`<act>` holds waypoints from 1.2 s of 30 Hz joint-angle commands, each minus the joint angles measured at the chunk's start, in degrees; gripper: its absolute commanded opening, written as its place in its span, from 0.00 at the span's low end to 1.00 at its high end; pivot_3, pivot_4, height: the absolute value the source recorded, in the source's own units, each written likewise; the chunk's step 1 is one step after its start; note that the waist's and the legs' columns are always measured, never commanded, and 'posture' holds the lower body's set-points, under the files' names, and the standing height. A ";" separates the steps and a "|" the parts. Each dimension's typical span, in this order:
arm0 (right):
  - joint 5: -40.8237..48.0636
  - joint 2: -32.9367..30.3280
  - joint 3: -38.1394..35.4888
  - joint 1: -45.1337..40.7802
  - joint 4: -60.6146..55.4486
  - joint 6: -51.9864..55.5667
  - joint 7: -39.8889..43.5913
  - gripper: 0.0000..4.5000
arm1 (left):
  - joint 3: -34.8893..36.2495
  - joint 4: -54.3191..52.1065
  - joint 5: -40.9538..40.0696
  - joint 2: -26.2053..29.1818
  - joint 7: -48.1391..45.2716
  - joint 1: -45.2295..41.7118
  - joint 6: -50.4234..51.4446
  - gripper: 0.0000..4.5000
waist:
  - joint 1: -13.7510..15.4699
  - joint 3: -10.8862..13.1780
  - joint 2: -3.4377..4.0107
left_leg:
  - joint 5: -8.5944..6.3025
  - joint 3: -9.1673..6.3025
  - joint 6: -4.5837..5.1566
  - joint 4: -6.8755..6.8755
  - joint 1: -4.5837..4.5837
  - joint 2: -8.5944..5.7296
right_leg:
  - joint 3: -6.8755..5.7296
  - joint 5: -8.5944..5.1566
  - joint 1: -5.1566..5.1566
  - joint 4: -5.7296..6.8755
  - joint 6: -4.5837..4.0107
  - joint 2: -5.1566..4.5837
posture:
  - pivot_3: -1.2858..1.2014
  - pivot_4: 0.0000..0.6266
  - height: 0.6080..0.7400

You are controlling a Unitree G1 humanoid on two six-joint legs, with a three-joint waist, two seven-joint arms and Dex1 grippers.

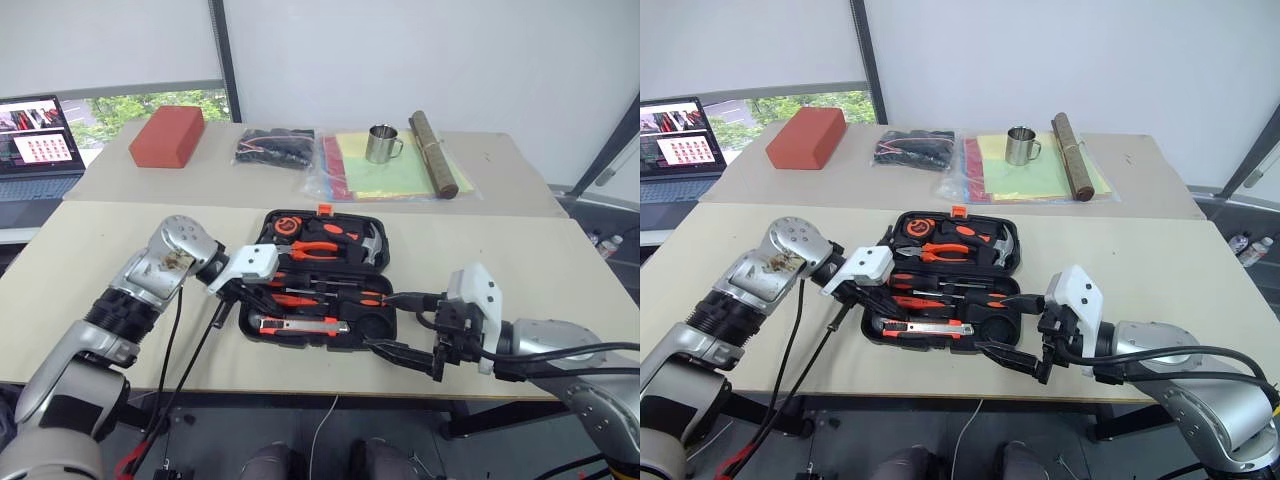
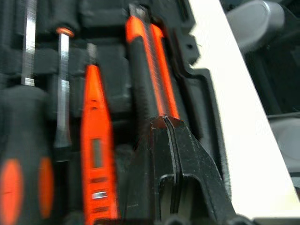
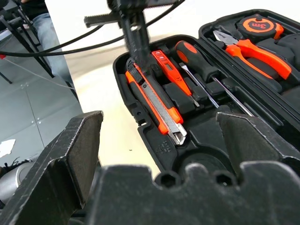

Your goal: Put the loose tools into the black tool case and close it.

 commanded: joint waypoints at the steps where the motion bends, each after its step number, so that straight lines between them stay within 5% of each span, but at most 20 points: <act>1: 0.63 0.22 -1.25 -0.08 -0.53 -0.41 -0.23 1.00 | 1.16 -1.10 0.46 -0.62 -0.18 -0.57 -0.79 0.01 | 0.03 0.00 0.00 | 0.00 0.00 0.00 0.00 0.00 -0.01 | 0.00 0.00 0.01 0.00 0.00 -0.01 | 0.52 0.24 0.97; 7: 0.75 0.24 -1.32 -0.01 -0.51 -0.35 -0.35 1.00 | 1.23 2.44 3.93 -2.96 0.73 -0.91 -4.48 0.01 | 0.02 0.00 0.01 | 0.00 0.01 0.00 0.01 0.01 -0.01 | 0.01 0.00 0.01 0.00 0.01 0.00 | 0.52 0.24 0.97; 14: 0.84 -0.23 -1.86 0.88 -0.98 -0.42 -0.18 1.00 | 2.68 0.50 -4.29 -2.37 -0.18 -3.41 3.35 0.01 | -0.02 0.00 0.00 | 0.00 0.01 0.00 0.03 0.01 0.00 | 0.02 0.00 0.02 0.01 0.02 -0.01 | 0.52 0.24 0.97; 27: 0.70 -0.21 -1.83 0.93 -0.88 -0.53 -0.34 1.00 | -0.86 10.68 9.70 -8.01 6.23 1.40 -12.36 0.01 | 0.51 -0.05 0.05 | 0.00 0.01 0.00 0.03 0.18 -0.03 | 0.02 0.02 0.21 -0.01 0.01 -0.08 | 0.52 0.24 0.97; 36: 0.93 0.01 -1.89 1.52 -1.31 -0.46 -0.77 1.00 | 0.00 12.88 11.80 -8.36 7.15 3.97 -16.28 0.01 | 0.82 -0.49 0.27 | -0.24 -0.04 -0.37 0.03 0.47 0.02 | 0.06 0.12 0.41 -0.04 0.30 -0.22 | 0.52 0.24 0.97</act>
